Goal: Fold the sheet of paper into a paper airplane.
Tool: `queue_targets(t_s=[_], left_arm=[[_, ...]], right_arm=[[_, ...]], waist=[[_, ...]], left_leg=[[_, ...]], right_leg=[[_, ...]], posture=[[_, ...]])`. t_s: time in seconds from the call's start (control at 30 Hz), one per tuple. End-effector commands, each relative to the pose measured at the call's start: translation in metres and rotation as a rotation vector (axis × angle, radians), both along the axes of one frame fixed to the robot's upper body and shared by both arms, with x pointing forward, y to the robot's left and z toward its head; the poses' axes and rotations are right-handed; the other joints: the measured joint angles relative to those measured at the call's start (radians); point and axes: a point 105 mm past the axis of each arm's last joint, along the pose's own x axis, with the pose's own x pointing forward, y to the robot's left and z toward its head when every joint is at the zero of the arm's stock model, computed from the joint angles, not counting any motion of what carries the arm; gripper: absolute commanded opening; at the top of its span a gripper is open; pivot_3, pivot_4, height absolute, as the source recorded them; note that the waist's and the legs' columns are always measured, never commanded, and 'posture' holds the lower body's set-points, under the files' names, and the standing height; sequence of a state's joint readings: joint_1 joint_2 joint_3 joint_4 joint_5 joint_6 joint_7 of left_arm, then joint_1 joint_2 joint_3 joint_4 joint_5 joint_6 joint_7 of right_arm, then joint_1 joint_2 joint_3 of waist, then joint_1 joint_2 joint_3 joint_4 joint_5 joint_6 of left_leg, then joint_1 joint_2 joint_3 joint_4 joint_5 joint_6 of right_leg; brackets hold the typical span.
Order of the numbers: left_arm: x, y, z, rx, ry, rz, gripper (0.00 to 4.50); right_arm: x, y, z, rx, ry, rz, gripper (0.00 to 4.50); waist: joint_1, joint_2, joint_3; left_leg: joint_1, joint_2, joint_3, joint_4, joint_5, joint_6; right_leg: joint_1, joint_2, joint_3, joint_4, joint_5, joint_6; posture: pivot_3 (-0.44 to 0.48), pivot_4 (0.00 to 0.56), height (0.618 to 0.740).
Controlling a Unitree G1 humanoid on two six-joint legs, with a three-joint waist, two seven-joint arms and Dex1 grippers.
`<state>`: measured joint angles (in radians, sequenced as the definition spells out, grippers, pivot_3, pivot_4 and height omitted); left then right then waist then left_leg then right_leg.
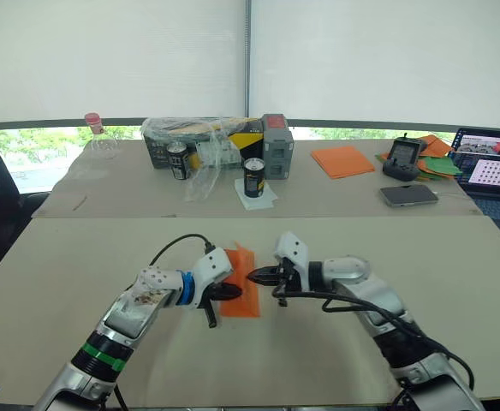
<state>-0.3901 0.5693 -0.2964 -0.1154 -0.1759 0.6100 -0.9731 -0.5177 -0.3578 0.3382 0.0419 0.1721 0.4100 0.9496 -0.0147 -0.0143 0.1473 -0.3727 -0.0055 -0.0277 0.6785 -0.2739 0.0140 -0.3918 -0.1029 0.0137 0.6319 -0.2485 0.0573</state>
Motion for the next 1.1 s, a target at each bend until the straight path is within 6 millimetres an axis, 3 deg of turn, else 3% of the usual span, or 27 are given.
queue_targets(t_s=[0.03,0.23,0.33,0.47,0.67,0.73,0.87,1.1], left_arm=[[-0.005,0.013,-0.011,0.013,0.062,0.028,0.00],[0.005,0.036,-0.008,0.034,0.029,0.102,0.00],[0.014,0.042,0.009,0.016,-0.042,0.099,0.00],[0.013,0.034,0.055,-0.119,-0.153,0.013,0.00],[0.027,0.023,0.073,-0.191,-0.211,0.023,0.00],[0.029,0.017,0.068,-0.200,-0.202,0.022,0.00],[0.027,0.012,0.038,-0.118,-0.150,0.002,0.00],[0.012,0.012,0.003,-0.024,-0.104,-0.038,0.00]], right_arm=[[0.004,0.002,-0.001,-0.023,-0.037,0.002,0.03],[0.008,-0.001,-0.028,-0.092,0.024,-0.015,0.03],[0.010,0.001,-0.035,-0.113,0.026,-0.020,0.03],[0.011,0.003,-0.044,-0.148,0.037,-0.026,0.03],[0.005,0.002,-0.054,-0.174,0.054,-0.034,0.03],[0.002,0.002,-0.055,-0.173,0.058,-0.034,0.03],[0.001,-0.004,-0.054,-0.174,0.064,-0.062,0.03],[0.003,-0.017,-0.043,-0.143,0.058,-0.136,0.03]], waist=[[0.000,0.000,0.000],[-0.001,0.000,0.000],[-0.004,0.000,0.000],[-0.004,0.000,0.000],[-0.001,0.000,0.000],[-0.002,0.000,0.000],[-0.002,0.000,0.000],[0.004,0.000,0.000]], left_leg=[[0.000,0.000,0.000,0.000,0.000,0.000],[0.000,0.002,0.000,0.000,0.000,0.000],[0.002,0.003,0.000,-0.001,0.000,0.000],[0.002,0.005,0.000,-0.001,0.000,0.000],[0.002,0.004,0.000,-0.001,0.000,0.000],[0.002,0.004,0.000,-0.001,0.000,0.000],[0.002,0.004,0.000,-0.002,0.000,0.000],[0.001,0.004,0.000,-0.002,0.000,0.000]], right_leg=[[0.000,0.000,0.000,0.000,0.000,0.000],[0.000,0.002,0.000,0.000,0.000,0.000],[0.000,0.004,0.001,0.001,0.000,-0.001],[-0.001,0.005,0.001,0.001,0.000,-0.002],[0.000,0.005,0.001,0.001,0.000,-0.002],[0.000,0.005,0.001,0.001,0.000,-0.002],[-0.001,0.005,0.001,0.001,0.000,-0.002],[0.000,0.005,0.001,0.000,0.000,-0.002]], posture=[[0.000,0.150,0.740],[0.000,0.150,0.740],[0.000,0.150,0.740],[0.000,0.150,0.740],[0.000,0.150,0.740],[0.000,0.150,0.740],[0.000,0.150,0.740],[0.000,0.150,0.740]])
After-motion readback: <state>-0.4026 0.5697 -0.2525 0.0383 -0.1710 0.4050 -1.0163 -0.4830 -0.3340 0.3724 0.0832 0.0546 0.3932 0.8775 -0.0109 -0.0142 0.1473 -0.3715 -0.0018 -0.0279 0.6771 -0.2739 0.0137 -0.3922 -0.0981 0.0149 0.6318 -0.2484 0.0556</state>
